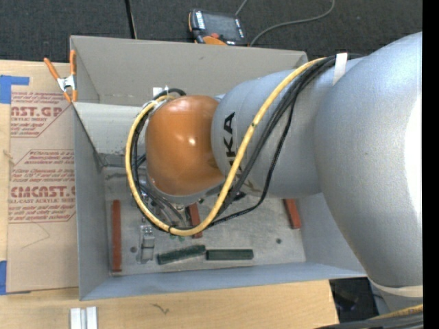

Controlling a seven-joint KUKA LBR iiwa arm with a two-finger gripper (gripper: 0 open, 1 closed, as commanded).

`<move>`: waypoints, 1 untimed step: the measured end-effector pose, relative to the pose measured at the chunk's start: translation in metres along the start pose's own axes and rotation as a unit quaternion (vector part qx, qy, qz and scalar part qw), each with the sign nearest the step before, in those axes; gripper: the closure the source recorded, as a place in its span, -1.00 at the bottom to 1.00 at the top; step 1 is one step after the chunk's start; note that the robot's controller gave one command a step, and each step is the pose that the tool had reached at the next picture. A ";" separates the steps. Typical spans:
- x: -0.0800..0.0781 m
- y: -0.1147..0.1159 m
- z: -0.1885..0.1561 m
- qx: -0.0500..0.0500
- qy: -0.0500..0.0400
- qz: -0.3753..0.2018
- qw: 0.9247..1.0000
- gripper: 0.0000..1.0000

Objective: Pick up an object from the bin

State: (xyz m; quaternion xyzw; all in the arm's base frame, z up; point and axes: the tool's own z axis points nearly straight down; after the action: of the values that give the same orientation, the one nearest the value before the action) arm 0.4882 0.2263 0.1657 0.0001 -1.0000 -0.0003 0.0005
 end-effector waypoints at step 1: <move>-0.002 -0.084 0.098 0.000 -0.001 -0.092 0.996 -1.00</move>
Offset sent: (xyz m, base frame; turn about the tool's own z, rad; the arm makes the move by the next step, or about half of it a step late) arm 0.0013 -0.0819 -0.0957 -0.1883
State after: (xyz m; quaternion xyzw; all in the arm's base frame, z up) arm 0.4902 0.1422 0.0676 0.0920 -0.9958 -0.0004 -0.0008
